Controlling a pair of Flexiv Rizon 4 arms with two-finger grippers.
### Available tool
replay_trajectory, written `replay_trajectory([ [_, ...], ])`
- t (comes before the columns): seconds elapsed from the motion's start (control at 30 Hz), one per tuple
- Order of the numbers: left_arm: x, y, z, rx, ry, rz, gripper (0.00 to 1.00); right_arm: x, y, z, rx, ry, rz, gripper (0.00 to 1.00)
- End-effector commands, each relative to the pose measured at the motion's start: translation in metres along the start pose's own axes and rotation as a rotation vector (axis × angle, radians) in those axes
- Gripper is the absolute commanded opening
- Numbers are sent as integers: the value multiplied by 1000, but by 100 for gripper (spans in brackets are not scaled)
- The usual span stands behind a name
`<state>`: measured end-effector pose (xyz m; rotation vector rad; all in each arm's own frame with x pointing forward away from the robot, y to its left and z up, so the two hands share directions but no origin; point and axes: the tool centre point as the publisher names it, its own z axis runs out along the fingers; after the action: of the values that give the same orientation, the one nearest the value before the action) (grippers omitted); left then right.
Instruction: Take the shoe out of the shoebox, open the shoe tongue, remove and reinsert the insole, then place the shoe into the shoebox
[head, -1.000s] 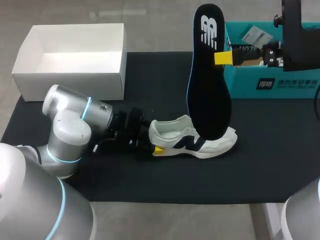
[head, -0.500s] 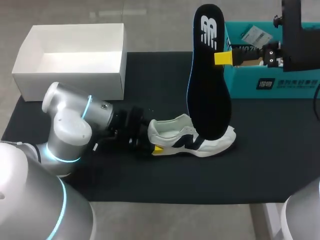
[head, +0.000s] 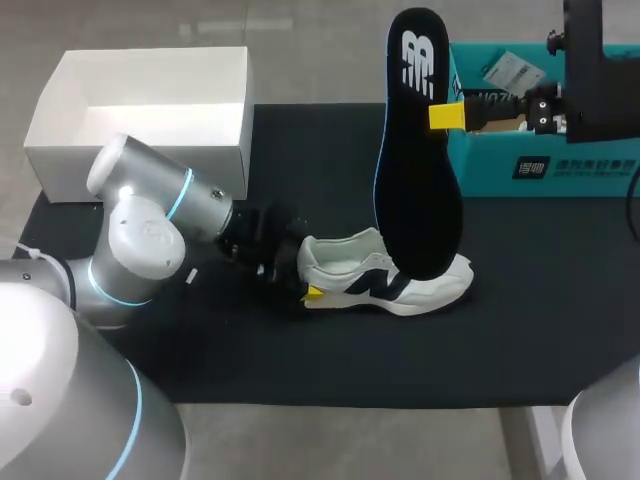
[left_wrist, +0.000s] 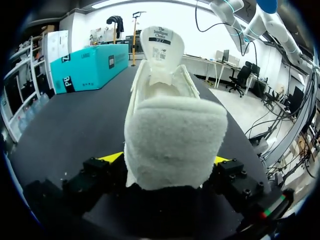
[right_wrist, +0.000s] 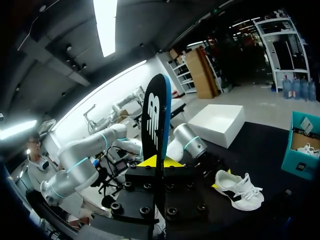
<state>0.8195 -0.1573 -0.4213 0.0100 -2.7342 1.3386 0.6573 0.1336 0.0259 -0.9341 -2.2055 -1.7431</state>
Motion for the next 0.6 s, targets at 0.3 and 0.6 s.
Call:
replay_trajectory([
  [0.3,5,-22,-15,-516,-51,-71,100,-1,2,4,2,-1,2,0],
  [0.6,3,-26,-18,-578,-17,-43,100,-1,2,4,2,-1,2,0],
])
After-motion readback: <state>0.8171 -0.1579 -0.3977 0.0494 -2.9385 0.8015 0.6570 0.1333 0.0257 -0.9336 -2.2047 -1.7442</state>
